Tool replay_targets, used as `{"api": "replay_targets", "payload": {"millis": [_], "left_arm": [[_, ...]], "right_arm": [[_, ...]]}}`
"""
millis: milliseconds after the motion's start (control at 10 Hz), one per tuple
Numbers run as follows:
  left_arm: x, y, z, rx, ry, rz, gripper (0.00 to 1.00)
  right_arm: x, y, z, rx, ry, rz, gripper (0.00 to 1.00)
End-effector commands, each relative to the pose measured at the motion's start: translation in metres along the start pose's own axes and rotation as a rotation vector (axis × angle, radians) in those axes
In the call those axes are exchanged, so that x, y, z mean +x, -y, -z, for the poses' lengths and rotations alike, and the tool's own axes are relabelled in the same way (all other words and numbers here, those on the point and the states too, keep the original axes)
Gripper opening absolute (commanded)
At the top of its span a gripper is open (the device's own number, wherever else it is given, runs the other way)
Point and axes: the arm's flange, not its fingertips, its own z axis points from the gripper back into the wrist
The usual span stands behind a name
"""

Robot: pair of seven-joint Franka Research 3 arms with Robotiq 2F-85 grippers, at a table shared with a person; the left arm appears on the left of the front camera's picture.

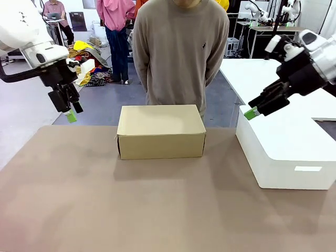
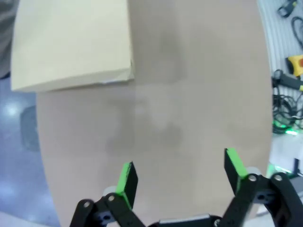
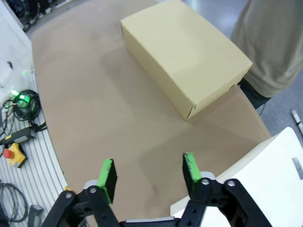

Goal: Pack the shoes into the box.
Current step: Press down on the lid of the Shoes Box.

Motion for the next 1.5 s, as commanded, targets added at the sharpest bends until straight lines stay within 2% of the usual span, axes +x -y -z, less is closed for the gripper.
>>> {"api": "replay_targets", "payload": {"millis": [0, 100, 400, 700, 900, 1000, 1400], "left_arm": [[0.003, 0.025, 0.001, 0.101, -0.143, -0.12, 1.0], [0.002, 0.031, 0.0, 0.14, -0.19, -0.169, 1.0], [0.0, 0.048, 0.002, 0.25, -0.279, -0.35, 1.0], [-0.003, 0.06, 0.012, 0.37, -0.254, -0.543, 1.0], [-0.005, 0.055, 0.013, 0.444, -0.208, -0.579, 1.0], [-0.002, 0.055, 0.006, 0.339, -0.227, -0.53, 1.0], [-0.002, 0.055, 0.006, 0.339, -0.227, -0.53, 1.0]], "right_arm": [[0.034, 0.015, 0.008, 0.008, -0.097, -0.002, 0.21], [0.048, 0.018, 0.015, 0.011, -0.128, -0.001, 0.01], [0.084, 0.026, 0.046, -0.044, -0.178, 0.011, 0.0], [0.114, 0.029, 0.079, -0.114, -0.193, 0.059, 0.0], [0.124, 0.028, 0.093, -0.138, -0.221, 0.054, 0.0], [0.11, 0.027, 0.084, -0.087, -0.184, 0.033, 0.0], [0.11, 0.027, 0.084, -0.087, -0.184, 0.033, 0.0]]}}
